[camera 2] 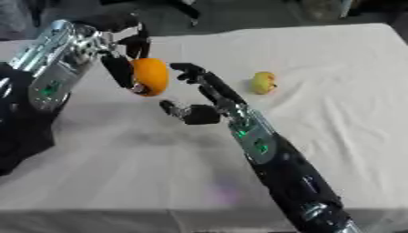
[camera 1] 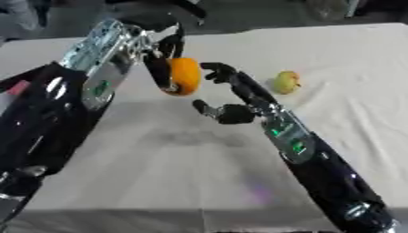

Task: Pick up the objects with one hand, pass them to the other hand, and then place them into the box on the other side of the table.

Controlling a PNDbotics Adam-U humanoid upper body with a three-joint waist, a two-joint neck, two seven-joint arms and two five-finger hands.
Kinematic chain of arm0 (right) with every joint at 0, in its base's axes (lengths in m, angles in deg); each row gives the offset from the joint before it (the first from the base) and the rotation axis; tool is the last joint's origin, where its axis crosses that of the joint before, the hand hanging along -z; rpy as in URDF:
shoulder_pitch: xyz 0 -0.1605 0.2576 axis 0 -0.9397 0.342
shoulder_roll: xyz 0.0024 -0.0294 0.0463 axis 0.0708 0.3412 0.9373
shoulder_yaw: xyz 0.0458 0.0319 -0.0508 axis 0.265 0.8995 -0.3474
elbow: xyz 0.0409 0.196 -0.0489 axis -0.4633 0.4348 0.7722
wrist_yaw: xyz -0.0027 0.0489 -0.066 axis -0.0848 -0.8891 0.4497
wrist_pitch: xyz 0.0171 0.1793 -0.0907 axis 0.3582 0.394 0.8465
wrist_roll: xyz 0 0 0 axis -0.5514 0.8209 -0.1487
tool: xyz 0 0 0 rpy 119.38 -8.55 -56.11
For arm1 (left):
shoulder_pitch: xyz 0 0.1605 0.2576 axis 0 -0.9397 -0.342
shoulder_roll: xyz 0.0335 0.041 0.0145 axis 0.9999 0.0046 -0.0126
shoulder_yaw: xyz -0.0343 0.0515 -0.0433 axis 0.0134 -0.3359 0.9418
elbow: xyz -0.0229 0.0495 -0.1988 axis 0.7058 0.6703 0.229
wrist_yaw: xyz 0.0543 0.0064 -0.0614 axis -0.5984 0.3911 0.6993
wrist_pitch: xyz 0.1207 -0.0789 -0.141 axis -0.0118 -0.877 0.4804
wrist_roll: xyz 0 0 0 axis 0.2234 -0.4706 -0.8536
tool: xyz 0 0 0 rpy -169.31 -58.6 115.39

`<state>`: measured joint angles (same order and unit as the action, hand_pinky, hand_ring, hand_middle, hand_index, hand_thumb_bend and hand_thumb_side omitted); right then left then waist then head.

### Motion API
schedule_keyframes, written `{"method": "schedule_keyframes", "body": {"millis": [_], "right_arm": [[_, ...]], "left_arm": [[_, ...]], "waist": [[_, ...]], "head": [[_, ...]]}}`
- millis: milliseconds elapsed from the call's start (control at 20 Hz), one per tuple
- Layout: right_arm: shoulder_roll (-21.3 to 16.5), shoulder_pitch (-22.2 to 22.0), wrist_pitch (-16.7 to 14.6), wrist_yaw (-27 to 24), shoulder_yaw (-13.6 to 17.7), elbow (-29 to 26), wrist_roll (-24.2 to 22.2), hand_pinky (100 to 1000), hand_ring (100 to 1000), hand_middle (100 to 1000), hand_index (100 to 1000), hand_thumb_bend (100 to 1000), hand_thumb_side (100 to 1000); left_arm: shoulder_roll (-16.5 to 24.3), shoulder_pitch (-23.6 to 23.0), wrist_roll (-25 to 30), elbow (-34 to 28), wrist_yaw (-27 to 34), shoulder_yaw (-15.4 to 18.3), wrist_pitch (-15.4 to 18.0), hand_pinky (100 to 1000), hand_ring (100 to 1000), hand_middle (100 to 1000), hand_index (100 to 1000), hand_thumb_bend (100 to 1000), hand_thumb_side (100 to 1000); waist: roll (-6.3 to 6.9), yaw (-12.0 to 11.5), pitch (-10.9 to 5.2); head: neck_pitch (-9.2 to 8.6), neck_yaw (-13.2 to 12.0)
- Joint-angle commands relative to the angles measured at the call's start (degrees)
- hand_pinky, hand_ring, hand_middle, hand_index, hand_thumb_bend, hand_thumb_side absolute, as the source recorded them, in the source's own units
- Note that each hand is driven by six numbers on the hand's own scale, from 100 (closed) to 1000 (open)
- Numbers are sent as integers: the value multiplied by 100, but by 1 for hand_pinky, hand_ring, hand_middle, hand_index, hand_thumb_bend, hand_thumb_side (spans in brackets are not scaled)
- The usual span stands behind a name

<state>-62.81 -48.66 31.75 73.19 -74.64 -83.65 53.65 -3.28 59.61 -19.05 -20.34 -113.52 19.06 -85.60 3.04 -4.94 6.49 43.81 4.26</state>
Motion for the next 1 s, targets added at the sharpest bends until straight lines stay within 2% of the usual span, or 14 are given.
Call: {"method": "schedule_keyframes", "body": {"millis": [50,500,1000], "right_arm": [[-77,103,-34,-44,16,-129,-56,845,854,928,962,347,499],[-117,112,-32,-180,18,-202,-137,844,854,935,963,335,499],[-200,163,38,-327,70,-316,-53,841,848,933,959,335,443]], "left_arm": [[272,80,-95,-186,166,249,-169,729,510,350,423,570,100],[675,-15,-306,-257,502,612,-524,722,499,343,414,509,100],[1456,-391,-557,-434,831,1048,-870,720,496,341,412,473,100]], "waist": [[-32,2,-112],[-46,6,-102],[-71,-24,-74]], "head": [[31,-1],[31,-62],[31,-309]]}}
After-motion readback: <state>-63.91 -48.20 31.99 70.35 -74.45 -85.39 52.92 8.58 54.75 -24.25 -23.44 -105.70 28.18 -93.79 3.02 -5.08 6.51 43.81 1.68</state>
